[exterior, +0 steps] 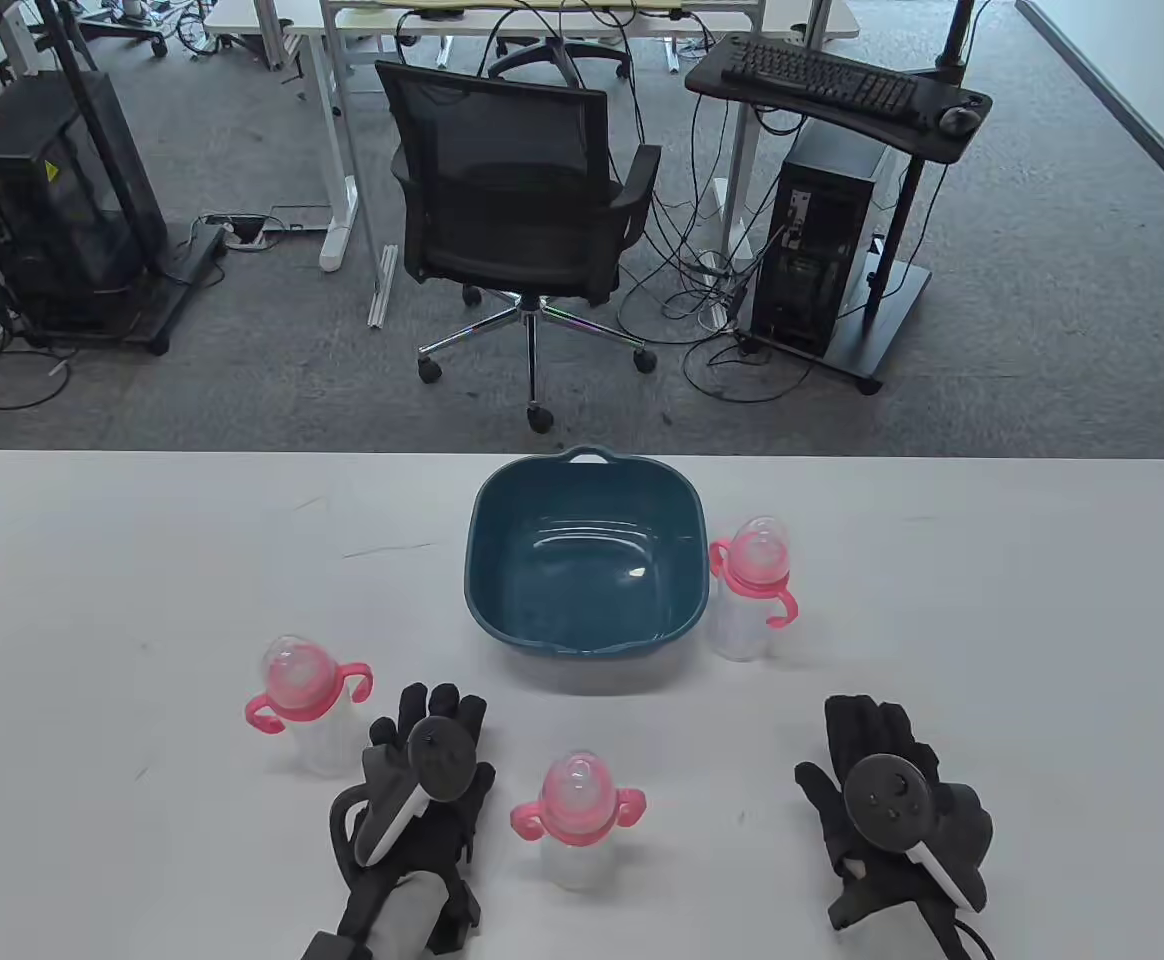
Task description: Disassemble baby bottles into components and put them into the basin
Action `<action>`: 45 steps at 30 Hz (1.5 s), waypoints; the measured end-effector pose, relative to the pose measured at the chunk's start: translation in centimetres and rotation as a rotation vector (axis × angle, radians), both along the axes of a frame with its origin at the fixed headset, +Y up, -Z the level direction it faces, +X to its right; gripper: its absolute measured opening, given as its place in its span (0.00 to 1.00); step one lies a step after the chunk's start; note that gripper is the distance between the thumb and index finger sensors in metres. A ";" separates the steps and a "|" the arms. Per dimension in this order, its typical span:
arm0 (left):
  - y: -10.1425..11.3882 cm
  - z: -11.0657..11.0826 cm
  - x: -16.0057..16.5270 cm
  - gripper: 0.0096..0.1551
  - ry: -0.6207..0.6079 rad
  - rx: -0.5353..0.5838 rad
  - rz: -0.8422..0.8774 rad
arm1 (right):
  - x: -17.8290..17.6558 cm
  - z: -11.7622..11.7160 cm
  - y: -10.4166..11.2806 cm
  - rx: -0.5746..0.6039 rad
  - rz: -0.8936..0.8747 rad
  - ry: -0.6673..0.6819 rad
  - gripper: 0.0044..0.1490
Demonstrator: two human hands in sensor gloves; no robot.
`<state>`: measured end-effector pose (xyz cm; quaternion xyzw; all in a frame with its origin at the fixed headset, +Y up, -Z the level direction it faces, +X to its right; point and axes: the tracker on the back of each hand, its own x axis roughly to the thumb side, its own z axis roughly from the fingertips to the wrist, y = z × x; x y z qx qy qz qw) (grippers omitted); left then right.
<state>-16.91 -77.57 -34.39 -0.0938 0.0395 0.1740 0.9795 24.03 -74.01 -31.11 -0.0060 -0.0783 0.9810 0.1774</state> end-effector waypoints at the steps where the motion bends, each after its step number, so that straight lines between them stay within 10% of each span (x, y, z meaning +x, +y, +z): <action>1: 0.0 0.0 0.0 0.41 0.000 -0.001 0.000 | 0.0 0.0 0.0 0.001 0.000 0.001 0.46; 25: 6.9 2.6 -1.6 0.32 -0.152 0.226 0.338 | 0.2 0.2 0.1 0.021 -0.049 0.018 0.45; 45: 8.5 3.8 0.5 0.39 -0.355 -0.031 0.283 | 0.3 0.1 0.3 0.016 -0.076 0.013 0.44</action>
